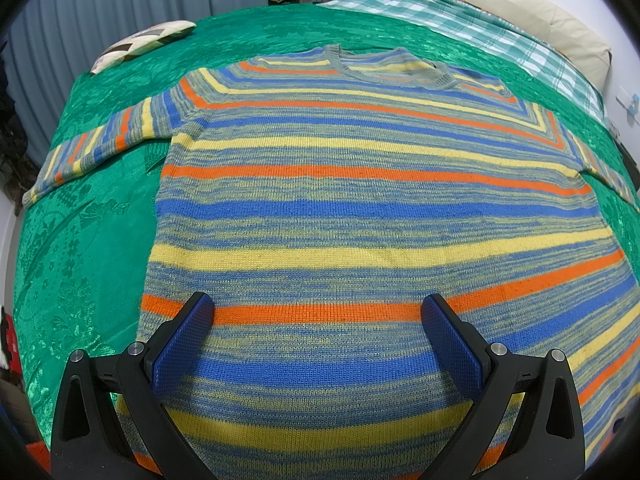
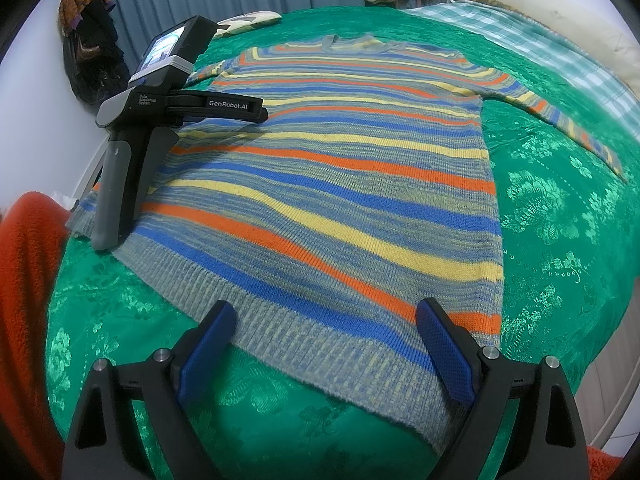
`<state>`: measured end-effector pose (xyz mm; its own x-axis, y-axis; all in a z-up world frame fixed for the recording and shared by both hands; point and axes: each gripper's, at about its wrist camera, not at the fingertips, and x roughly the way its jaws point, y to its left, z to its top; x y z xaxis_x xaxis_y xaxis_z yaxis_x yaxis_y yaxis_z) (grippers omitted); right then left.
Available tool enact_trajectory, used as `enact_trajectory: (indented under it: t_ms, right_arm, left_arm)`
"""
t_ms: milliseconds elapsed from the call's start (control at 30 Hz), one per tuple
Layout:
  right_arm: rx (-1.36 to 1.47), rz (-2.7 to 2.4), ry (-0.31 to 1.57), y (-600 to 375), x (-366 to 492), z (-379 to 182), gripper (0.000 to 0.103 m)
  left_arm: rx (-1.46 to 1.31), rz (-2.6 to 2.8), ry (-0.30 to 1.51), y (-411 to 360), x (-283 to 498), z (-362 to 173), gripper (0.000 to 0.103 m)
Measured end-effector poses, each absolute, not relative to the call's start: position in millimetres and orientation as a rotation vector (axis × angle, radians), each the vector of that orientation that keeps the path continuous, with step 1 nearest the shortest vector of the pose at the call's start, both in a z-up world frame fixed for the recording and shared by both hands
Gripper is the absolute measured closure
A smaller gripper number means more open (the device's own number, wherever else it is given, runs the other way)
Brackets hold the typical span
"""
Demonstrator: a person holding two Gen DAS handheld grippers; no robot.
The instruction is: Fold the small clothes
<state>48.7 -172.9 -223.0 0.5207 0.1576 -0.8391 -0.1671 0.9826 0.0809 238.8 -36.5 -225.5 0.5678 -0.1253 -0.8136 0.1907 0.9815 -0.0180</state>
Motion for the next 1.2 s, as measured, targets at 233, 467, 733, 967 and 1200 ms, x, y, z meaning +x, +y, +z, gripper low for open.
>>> enact_trajectory:
  t_ms: [233, 467, 733, 967, 1200]
  right_arm:
    - [-0.013, 0.193, 1.005, -173.4, 48.5, -222.8, 0.011]
    - [-0.014, 0.197, 1.004, -174.9, 48.1, -222.6, 0.011]
    - [-0.014, 0.197, 1.005, -175.1, 48.3, -222.8, 0.011]
    - [-0.017, 0.196, 1.004, -173.7, 47.6, -222.5, 0.011]
    - [-0.015, 0.198, 1.004, -174.6, 46.9, -222.1, 0.011]
  left_arm:
    - [0.074, -0.186, 0.949, -36.1, 239.0, -225.5, 0.000]
    - [0.074, -0.185, 0.949, -36.1, 238.9, -225.5, 0.000]
    - [0.074, -0.185, 0.949, -36.1, 238.9, -225.5, 0.000]
    - [0.074, -0.185, 0.949, -36.1, 238.9, -225.5, 0.000]
    - [0.074, -0.185, 0.949, -36.7, 238.6, -225.5, 0.000]
